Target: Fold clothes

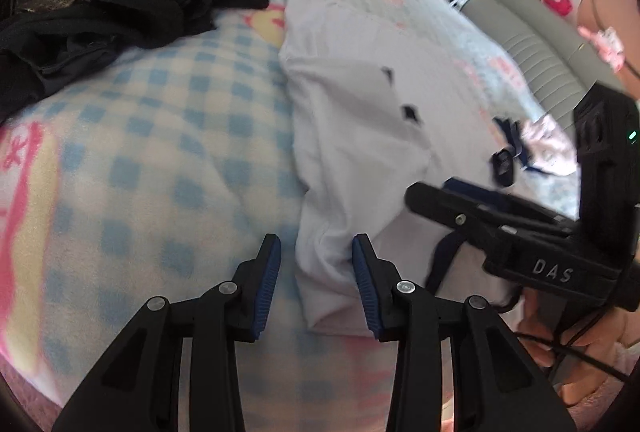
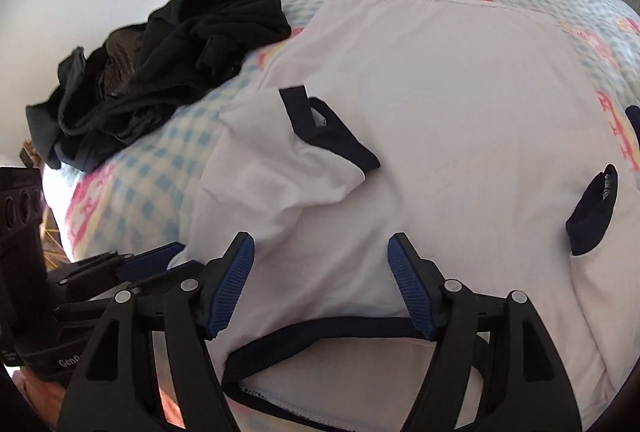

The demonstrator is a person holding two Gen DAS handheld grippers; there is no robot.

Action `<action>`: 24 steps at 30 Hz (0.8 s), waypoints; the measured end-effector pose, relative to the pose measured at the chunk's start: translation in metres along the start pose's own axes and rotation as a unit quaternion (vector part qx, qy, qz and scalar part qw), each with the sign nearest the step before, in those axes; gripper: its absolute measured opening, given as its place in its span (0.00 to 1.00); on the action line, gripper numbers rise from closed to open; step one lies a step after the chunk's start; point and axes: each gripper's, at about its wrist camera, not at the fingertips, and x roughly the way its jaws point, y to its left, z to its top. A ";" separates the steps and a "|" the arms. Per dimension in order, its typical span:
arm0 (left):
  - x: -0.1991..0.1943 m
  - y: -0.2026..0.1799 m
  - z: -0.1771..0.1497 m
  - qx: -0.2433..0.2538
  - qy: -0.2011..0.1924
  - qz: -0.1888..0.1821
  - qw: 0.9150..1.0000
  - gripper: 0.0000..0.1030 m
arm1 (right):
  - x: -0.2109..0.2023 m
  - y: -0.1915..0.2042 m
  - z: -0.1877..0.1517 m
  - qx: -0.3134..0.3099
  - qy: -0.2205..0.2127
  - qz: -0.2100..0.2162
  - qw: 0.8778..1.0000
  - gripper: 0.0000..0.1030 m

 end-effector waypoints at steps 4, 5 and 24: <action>-0.015 0.007 -0.008 -0.018 -0.007 0.003 1.000 0.37 | -0.007 -0.013 -0.002 0.024 -0.013 -0.039 0.999 0.65; -0.019 0.008 -0.009 -0.021 -0.014 -0.005 1.000 0.37 | -0.012 -0.017 -0.001 0.026 -0.020 -0.041 0.999 0.65; -0.020 -0.004 0.064 0.041 -0.072 -0.015 0.996 0.35 | -0.020 -0.038 0.031 0.048 -0.035 0.023 0.998 0.66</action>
